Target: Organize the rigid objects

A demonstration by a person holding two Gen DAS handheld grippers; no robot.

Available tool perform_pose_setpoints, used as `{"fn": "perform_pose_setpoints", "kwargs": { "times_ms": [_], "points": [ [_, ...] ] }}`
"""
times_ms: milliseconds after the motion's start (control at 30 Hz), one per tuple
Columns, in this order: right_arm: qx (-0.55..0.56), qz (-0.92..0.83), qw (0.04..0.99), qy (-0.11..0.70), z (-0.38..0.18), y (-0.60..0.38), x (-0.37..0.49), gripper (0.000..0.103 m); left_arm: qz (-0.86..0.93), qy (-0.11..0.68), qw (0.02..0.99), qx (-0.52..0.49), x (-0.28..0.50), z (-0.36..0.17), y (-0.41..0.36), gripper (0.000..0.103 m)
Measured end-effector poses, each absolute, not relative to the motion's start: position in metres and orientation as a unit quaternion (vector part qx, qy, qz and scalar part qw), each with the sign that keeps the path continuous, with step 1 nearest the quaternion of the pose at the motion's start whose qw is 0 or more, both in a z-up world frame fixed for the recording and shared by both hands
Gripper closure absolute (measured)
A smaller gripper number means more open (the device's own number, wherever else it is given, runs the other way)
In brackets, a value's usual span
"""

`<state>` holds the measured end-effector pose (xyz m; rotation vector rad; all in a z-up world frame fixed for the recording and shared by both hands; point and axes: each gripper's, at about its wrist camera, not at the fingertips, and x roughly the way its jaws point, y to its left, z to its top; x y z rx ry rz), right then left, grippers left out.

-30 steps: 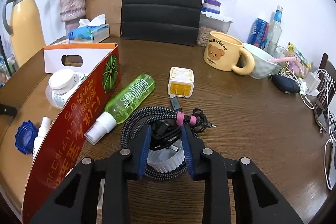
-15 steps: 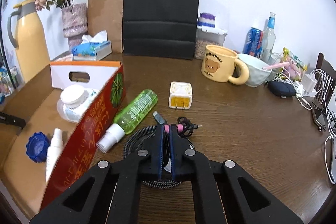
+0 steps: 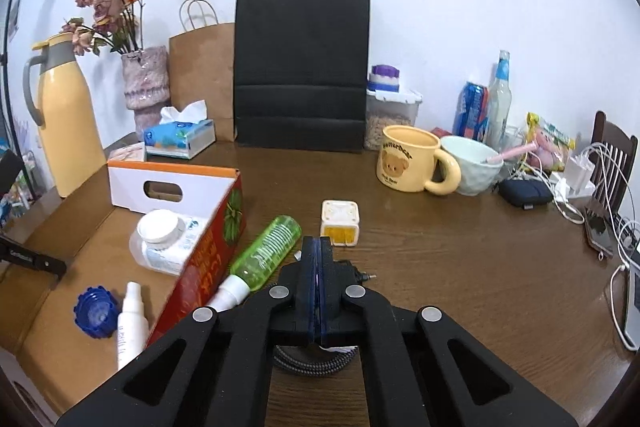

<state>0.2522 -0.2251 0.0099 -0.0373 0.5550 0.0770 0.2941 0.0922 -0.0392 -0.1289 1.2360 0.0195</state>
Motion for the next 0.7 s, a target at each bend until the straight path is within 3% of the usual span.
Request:
{"fn": "perform_pose_setpoints", "kwargs": {
  "times_ms": [200,400,500,567,600,700],
  "points": [
    [-0.007,0.032,0.938,0.346,-0.017,-0.231,0.273,0.100,0.009,0.579,0.813,-0.060,0.294,-0.039,0.092,0.096],
    [-0.002,0.022,0.930,0.367,-0.029,-0.237,0.276,0.098,0.009,0.579,0.813,-0.060,0.294,-0.039,0.093,0.096],
    [-0.002,0.020,0.929,0.371,-0.030,-0.238,0.277,0.080,0.009,0.579,0.813,-0.060,0.294,-0.039,0.093,0.096],
    [-0.002,0.017,0.929,0.370,-0.030,-0.238,0.275,0.043,0.009,0.579,0.813,-0.060,0.294,-0.039,0.093,0.096],
    [-0.003,0.016,0.930,0.368,-0.029,-0.238,0.274,0.037,0.009,0.579,0.813,-0.060,0.294,-0.039,0.092,0.096],
    [-0.004,0.015,0.933,0.360,-0.027,-0.237,0.272,0.035,0.009,0.579,0.813,-0.060,0.294,-0.039,0.092,0.096]
  ]
}}
